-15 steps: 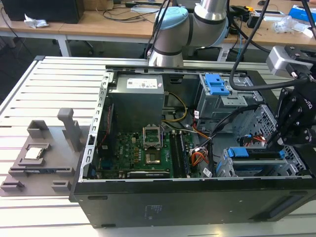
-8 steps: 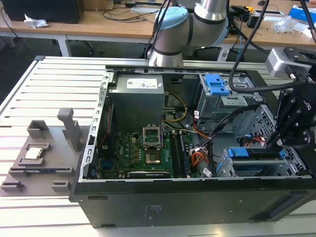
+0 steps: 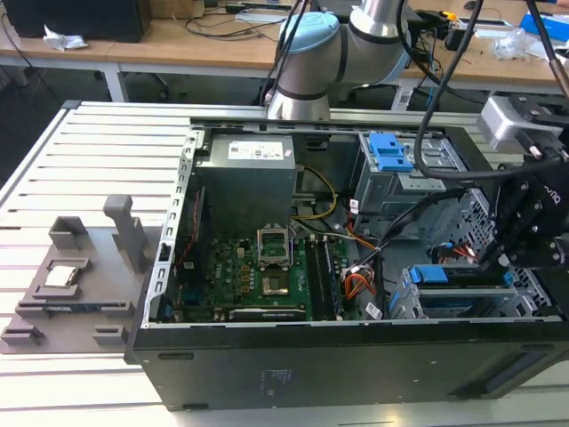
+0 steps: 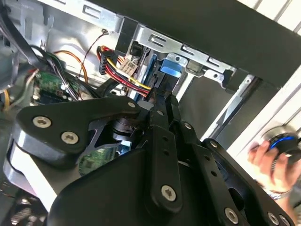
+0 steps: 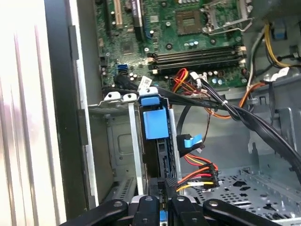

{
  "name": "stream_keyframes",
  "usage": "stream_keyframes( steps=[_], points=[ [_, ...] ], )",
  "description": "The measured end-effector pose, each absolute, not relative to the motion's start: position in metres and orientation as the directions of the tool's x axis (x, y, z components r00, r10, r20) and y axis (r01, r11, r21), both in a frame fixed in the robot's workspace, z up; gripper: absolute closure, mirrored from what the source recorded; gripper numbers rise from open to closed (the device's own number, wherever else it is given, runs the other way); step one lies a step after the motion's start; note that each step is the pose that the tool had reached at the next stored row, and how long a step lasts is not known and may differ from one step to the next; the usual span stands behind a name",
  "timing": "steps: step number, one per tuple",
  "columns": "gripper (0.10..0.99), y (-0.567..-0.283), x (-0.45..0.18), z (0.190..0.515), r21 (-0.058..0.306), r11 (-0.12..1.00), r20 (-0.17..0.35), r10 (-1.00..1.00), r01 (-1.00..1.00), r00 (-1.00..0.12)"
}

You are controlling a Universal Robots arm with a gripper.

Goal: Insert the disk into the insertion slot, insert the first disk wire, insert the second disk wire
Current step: 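Insert the first disk wire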

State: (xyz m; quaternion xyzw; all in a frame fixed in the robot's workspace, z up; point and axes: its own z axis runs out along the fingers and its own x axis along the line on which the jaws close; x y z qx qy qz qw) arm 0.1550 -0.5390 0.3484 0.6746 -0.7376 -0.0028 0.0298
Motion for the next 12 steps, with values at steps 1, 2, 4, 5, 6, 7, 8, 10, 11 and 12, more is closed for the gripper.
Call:
stream_keyframes(
  steps=[1,2,4,5,6,7,8,10,11,12],
  points=[
    [0.922,-0.539,0.155,0.348,0.044,0.067,0.040,-0.997,-0.997,-0.065],
    [0.922,-0.538,0.155,0.347,0.044,0.042,0.040,-0.998,-0.998,-0.040],
    [0.922,-0.534,0.154,0.346,0.044,0.043,0.040,-0.998,-0.998,-0.041],
    [0.922,-0.533,0.154,0.346,0.044,0.045,0.040,-0.998,-0.998,-0.043],
    [0.922,-0.533,0.154,0.345,0.044,0.046,0.040,-0.998,-0.998,-0.044],
    [0.922,-0.532,0.153,0.345,0.044,0.047,0.040,-0.998,-0.998,-0.045],
    [0.922,-0.530,0.153,0.344,0.044,0.049,0.040,-0.998,-0.998,-0.047],
    [0.922,-0.528,0.153,0.342,0.044,0.051,0.040,-0.998,-0.998,-0.049],
    [0.922,-0.528,0.153,0.342,0.044,0.051,0.041,-0.998,-0.998,-0.049],
    [0.922,-0.528,0.153,0.342,0.044,0.051,0.043,-0.998,-0.998,-0.049]
  ],
)
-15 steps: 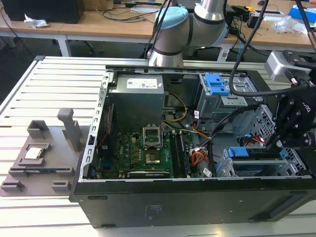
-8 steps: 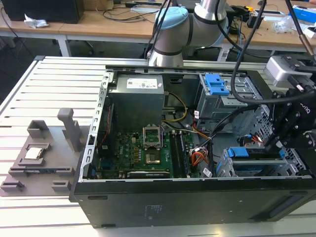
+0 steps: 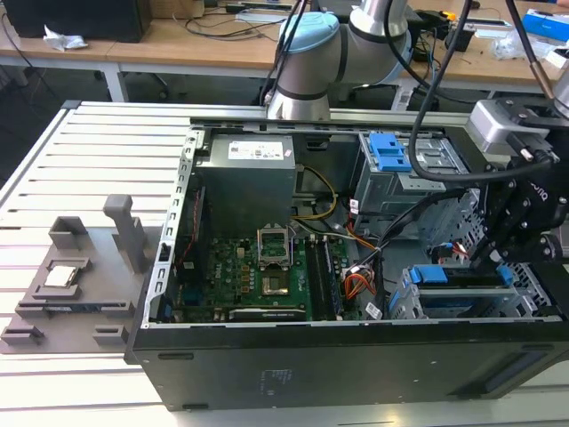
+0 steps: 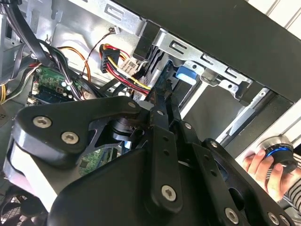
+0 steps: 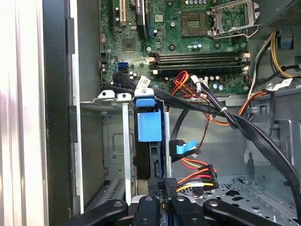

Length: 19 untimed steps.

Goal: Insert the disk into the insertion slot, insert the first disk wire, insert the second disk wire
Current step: 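Insert the first disk wire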

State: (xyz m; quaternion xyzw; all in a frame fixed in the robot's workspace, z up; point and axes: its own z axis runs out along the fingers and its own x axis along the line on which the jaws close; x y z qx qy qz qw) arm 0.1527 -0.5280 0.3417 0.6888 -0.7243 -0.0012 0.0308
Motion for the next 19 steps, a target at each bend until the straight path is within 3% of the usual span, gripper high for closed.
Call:
stream_keyframes(
  steps=[19],
  points=[
    [0.922,-0.5282,0.1544,0.3355,0.044,0.051,0.048,-0.998,-0.998,-0.049]
  ],
)
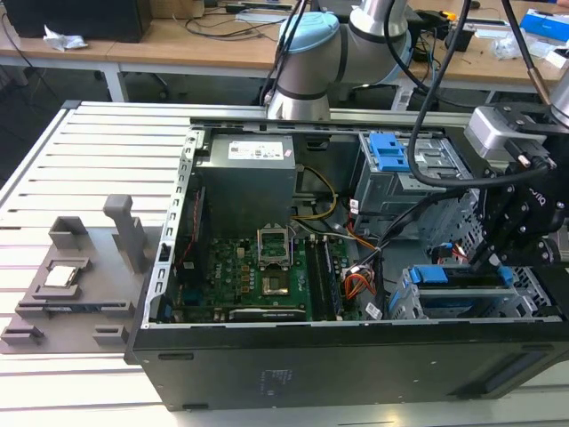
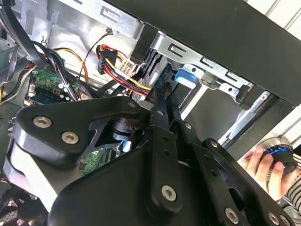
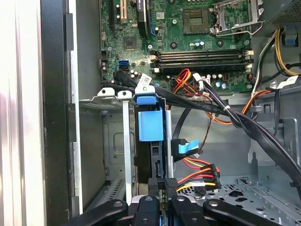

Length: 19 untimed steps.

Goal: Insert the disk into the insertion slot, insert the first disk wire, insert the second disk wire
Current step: 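Insert the first disk wire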

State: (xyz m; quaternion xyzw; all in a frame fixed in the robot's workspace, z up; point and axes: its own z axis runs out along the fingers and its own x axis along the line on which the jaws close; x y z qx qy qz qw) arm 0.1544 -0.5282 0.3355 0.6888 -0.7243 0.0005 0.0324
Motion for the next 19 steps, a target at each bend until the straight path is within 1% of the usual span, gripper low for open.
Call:
stream_keyframes(
  steps=[1,2,7,11,12,14,19],
  points=[
    [0.922,-0.528,0.155,0.335,0.044,0.051,0.046,-0.998,-0.998,-0.049],
    [0.847,-0.528,0.155,0.335,0.044,0.051,0.047,-0.998,-0.998,-0.049],
    [0.847,-0.528,0.154,0.353,0.044,0.051,0.047,-0.998,-0.998,-0.049],
    [0.847,-0.528,0.154,0.357,0.044,0.051,0.048,-0.998,-0.998,-0.049],
    [0.863,-0.528,0.154,0.357,0.044,0.051,0.047,-0.998,-0.998,-0.049],
    [0.980,-0.528,0.154,0.358,0.044,0.051,0.047,-0.998,-0.998,-0.049],
    [0.980,-0.528,0.154,0.359,0.044,0.051,0.048,-0.998,-0.998,-0.049]
  ],
)
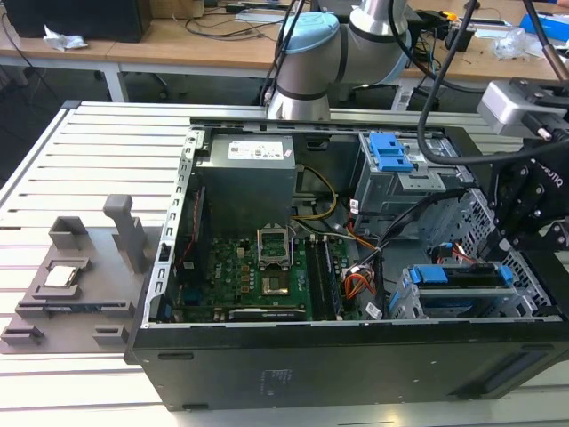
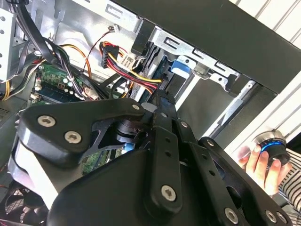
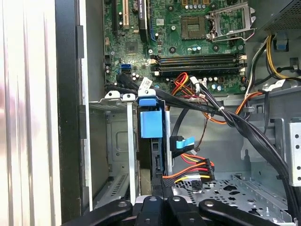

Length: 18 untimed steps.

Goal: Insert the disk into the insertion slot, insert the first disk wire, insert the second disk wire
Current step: 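Insert the first disk wire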

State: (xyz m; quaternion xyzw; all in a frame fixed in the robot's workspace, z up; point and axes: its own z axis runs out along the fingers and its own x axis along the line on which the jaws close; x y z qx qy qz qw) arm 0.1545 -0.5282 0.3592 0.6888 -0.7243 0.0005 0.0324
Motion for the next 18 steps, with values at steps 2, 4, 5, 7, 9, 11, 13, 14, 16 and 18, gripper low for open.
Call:
stream_keyframes(
  steps=[2,4,5,7,9,11,13,14,16,18],
  points=[
    [0.980,-0.5282,0.1545,0.3597,0.044,0.051,0.048,-0.998,-0.998,-0.049],
    [0.980,-0.5282,0.1545,0.3604,0.044,0.051,0.047,-0.998,-0.998,-0.049],
    [0.980,-0.5282,0.1545,0.3608,0.044,0.051,0.047,-0.998,-0.998,-0.049],
    [0.980,-0.5282,0.1545,0.3626,0.044,0.051,0.048,-0.998,-0.998,-0.049],
    [0.980,-0.5283,0.1545,0.3644,0.044,0.051,0.047,-0.998,-0.998,-0.049],
    [0.980,-0.5282,0.1545,0.3647,0.044,0.051,0.047,-0.998,-0.998,-0.049],
    [0.980,-0.5282,0.1545,0.3647,0.044,0.051,0.047,-0.998,-0.998,-0.049],
    [0.980,-0.5282,0.1545,0.3648,0.044,0.051,0.048,-0.998,-0.998,-0.049],
    [0.980,-0.5282,0.1545,0.3649,0.044,0.051,0.047,-0.998,-0.998,-0.049],
    [0.980,-0.5282,0.1545,0.3649,0.044,0.051,0.048,-0.998,-0.998,-0.049]
  ],
)
